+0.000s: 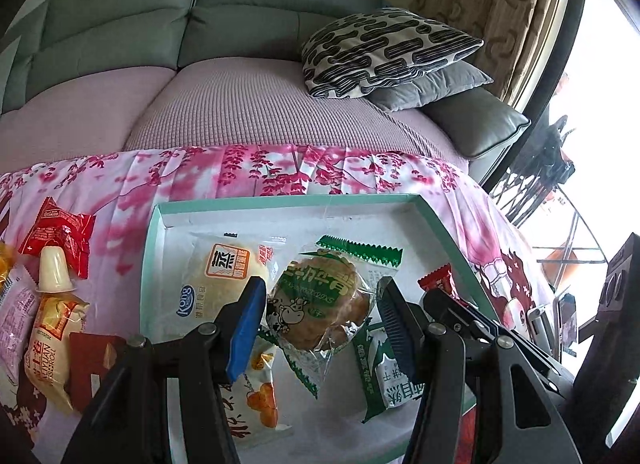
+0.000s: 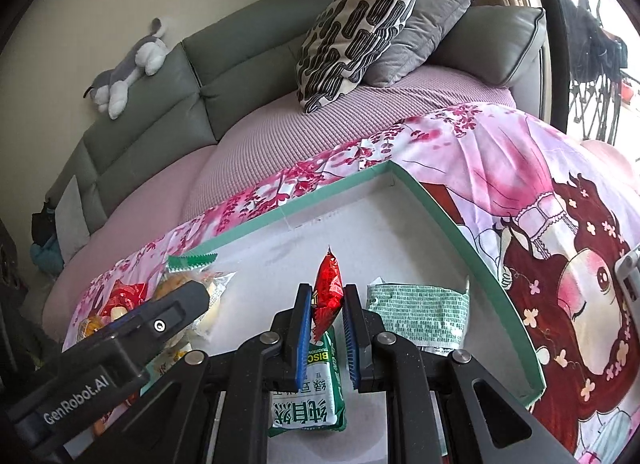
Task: Organize snacks
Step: 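Lower both packs into the tray and open both tools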
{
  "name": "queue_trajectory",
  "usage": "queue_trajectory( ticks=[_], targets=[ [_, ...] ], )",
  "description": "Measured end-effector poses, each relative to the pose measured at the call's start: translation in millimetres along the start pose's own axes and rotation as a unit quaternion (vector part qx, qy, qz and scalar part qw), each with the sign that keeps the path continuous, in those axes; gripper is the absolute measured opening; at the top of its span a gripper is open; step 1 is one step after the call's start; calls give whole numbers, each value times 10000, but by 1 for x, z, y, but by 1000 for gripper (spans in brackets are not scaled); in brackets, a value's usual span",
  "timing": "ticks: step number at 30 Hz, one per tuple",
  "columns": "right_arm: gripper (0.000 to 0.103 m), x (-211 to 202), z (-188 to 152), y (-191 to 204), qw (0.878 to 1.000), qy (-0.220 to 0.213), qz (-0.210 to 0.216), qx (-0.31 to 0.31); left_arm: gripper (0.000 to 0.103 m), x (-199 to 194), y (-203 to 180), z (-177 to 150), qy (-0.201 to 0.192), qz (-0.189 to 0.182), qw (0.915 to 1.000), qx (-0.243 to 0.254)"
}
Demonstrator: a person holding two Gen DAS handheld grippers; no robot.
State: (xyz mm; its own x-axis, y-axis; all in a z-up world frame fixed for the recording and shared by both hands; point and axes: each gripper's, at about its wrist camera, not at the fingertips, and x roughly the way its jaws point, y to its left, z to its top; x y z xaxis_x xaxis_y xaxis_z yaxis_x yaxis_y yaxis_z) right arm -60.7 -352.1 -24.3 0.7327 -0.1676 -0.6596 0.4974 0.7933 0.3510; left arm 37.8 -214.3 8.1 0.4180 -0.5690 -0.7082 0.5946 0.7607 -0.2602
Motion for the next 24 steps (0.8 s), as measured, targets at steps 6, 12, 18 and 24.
queue_trajectory(
  ticks=[6,12,18,24],
  targets=[
    [17,1,0,1,9999,37,-142,-62,65,1,-2,1,17,156,9999,21],
    [17,-1,1,1,9998,51,-167,-55,66,-6,2,4,-50,214,9998,-21],
    [24,1,1,4,9992,125,-350,-176,87,-8,7,6,-4,627,9980,-76],
    [80,-1,1,6,9978,79,-582,-292,95,-15,18,6,-198,2010,9794,8]
  ],
)
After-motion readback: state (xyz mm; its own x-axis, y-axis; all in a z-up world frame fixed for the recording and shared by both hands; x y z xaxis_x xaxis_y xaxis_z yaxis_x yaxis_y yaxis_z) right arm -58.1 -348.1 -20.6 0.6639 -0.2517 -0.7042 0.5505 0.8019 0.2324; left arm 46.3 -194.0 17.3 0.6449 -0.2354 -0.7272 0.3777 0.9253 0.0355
